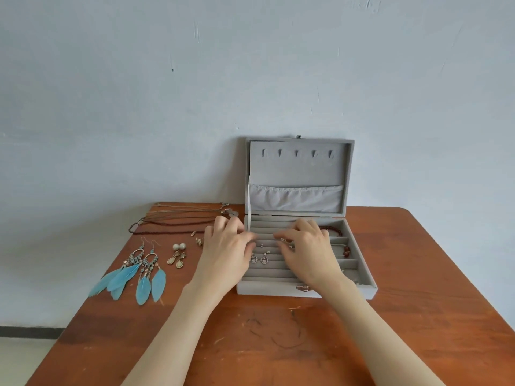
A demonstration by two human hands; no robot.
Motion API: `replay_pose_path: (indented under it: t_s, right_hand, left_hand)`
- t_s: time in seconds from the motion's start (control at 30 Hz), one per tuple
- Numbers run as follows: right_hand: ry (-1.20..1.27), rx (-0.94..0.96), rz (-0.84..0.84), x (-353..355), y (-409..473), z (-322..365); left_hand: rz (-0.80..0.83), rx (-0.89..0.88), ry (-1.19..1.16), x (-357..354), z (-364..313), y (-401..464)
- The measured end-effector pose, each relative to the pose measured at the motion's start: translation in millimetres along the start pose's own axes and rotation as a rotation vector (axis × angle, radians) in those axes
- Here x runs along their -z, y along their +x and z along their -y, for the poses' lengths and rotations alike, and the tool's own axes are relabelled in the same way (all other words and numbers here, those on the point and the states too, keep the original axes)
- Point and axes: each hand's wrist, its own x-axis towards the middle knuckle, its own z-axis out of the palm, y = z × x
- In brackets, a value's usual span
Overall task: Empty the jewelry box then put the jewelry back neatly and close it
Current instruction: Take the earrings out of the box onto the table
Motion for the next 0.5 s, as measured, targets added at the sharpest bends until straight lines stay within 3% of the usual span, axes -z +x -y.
replay_pose_path:
  t_s: [0.13, 0.33, 0.5]
  right_hand:
    - [-0.091, 0.073, -0.028, -5, 1, 2]
    - [-0.172, -0.096, 0.114, 4, 2, -8]
    - [-0.138, -0.136, 0.109, 6, 2, -7]
  left_hand:
    - [0.008, -0.010, -0.016, -2, 1, 1]
    - [-0.026, 0.012, -0.064, -6, 3, -1]
    - [-0.025, 0.024, -0.043, -6, 1, 2]
